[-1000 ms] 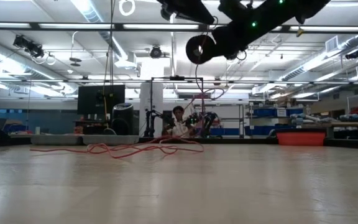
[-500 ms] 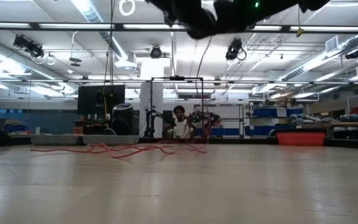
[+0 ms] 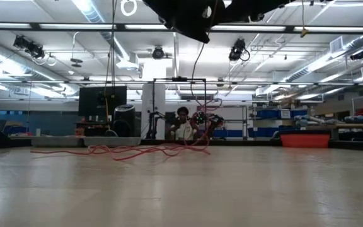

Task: Coil cords
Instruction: Coil the red wire on the black spool

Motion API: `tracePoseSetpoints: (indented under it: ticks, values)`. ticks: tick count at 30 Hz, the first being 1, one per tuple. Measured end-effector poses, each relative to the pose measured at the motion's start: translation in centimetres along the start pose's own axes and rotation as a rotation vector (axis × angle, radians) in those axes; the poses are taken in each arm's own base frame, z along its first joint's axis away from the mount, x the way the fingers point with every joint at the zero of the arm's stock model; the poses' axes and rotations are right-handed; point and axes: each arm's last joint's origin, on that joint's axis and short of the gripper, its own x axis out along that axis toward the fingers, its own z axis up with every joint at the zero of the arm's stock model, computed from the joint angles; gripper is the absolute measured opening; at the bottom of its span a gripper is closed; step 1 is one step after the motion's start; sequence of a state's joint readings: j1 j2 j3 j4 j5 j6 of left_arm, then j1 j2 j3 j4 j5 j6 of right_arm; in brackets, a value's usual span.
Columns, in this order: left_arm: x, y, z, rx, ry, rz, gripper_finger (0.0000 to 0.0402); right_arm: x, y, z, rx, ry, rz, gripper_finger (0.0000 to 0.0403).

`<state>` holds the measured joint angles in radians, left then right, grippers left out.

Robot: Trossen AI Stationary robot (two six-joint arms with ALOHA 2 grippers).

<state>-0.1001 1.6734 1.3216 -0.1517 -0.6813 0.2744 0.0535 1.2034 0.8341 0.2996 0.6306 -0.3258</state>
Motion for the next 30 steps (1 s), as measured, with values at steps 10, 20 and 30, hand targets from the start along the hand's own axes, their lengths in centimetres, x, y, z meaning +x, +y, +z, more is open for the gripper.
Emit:
tracePoseSetpoints:
  ticks: [10,20,30]
  values:
    - [0.1,0.0,0.3,0.066,-0.038,-0.016,0.0,-0.4,0.6,0.2,0.02,-0.016,0.051,0.0]
    - [-0.1,-0.4,1.0,-0.025,-0.121,-0.121,0.0053,-0.3,0.4,0.6,0.049,-0.058,0.043,0.0]
    - [-0.4,-1.0,0.9,-0.03,-0.116,-0.164,0.0066,-1.9,-1.4,1.9,0.041,-0.098,-0.018,0.0]
